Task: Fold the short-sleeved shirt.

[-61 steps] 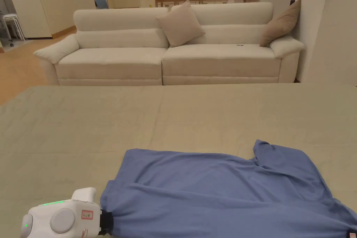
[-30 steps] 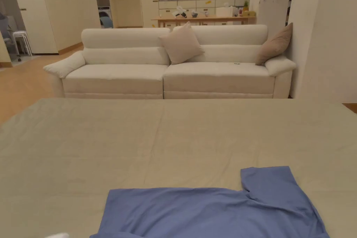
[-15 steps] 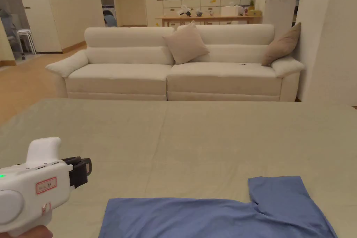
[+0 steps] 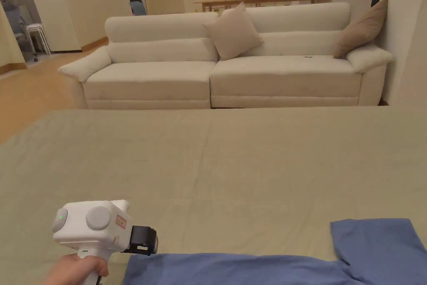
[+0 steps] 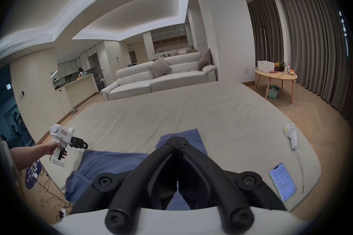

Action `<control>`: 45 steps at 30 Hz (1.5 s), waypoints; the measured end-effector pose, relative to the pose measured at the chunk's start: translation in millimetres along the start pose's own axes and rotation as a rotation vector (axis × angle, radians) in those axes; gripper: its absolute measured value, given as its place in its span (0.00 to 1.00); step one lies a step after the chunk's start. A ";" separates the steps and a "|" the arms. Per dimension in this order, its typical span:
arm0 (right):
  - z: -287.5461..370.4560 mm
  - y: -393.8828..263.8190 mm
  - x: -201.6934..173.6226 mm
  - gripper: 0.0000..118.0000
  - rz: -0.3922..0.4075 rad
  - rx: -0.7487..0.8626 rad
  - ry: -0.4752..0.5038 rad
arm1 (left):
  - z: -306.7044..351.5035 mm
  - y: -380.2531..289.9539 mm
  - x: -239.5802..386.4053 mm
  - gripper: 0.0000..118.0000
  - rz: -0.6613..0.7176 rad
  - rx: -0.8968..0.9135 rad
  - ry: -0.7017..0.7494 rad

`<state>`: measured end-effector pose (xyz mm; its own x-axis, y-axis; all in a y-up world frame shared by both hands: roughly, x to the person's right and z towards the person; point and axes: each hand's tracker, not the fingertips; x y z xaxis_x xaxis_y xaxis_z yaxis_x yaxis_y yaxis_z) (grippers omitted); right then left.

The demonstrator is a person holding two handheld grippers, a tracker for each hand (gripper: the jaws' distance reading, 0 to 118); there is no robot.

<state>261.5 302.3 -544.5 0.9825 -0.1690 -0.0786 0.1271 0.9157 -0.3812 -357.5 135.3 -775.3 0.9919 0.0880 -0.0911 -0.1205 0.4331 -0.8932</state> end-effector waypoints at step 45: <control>-305.5 -58.4 74.9 0.00 0.052 -0.651 0.028 | 47.0 -29.8 49.2 0.04 0.065 0.156 -0.153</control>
<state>286.0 124.8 -809.5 0.9801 -0.1477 -0.1324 -0.0377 0.5165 -0.8554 -307.0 168.9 -732.4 0.9659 0.2499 -0.0676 -0.2000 0.5545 -0.8078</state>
